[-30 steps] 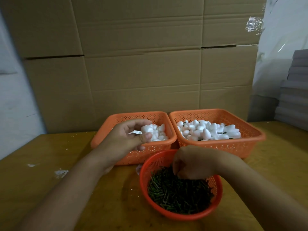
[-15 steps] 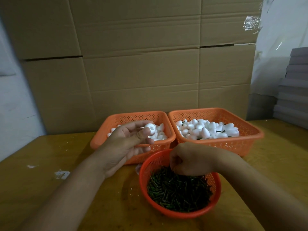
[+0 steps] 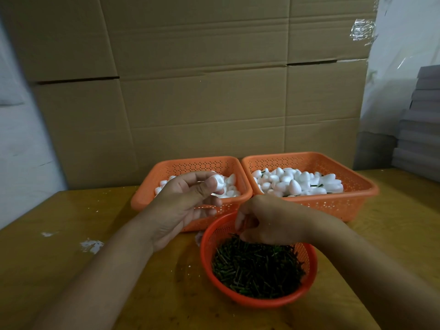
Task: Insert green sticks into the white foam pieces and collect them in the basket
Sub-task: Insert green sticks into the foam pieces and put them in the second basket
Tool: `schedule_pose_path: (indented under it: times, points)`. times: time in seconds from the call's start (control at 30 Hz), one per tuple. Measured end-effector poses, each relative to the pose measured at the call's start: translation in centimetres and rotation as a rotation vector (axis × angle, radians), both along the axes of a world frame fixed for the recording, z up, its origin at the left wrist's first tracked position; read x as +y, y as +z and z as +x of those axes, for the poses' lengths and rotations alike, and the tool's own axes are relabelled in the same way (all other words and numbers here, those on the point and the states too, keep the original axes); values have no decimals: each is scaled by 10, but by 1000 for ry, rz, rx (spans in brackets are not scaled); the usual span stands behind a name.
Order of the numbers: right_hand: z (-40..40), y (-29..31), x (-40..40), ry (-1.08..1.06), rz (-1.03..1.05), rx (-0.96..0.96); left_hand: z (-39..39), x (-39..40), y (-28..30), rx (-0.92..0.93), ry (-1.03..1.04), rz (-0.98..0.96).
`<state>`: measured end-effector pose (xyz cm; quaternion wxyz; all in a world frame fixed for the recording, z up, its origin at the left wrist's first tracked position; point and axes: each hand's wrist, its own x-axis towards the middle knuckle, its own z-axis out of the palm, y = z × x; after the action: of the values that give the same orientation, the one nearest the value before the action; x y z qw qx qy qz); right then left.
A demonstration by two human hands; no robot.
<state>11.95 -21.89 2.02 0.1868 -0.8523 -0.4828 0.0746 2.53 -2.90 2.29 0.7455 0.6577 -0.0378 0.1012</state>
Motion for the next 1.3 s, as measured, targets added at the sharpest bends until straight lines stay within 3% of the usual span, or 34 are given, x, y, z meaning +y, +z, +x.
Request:
schedule_pose_path:
  times: [0.33, 0.73, 1.13, 1.3]
  points:
    - [2, -2, -2, 30, -19, -28, -1, 2, 0, -9, -55, -15]
    - [5, -3, -3, 23, -40, -25, 1, 1, 4, -34, -47, -190]
    - [9, -6, -4, 35, -90, -30, 1, -1, 1, -120, 48, 139]
    - [10, -7, -4, 23, -93, -29, 1, 0, 1, -122, 60, 152]
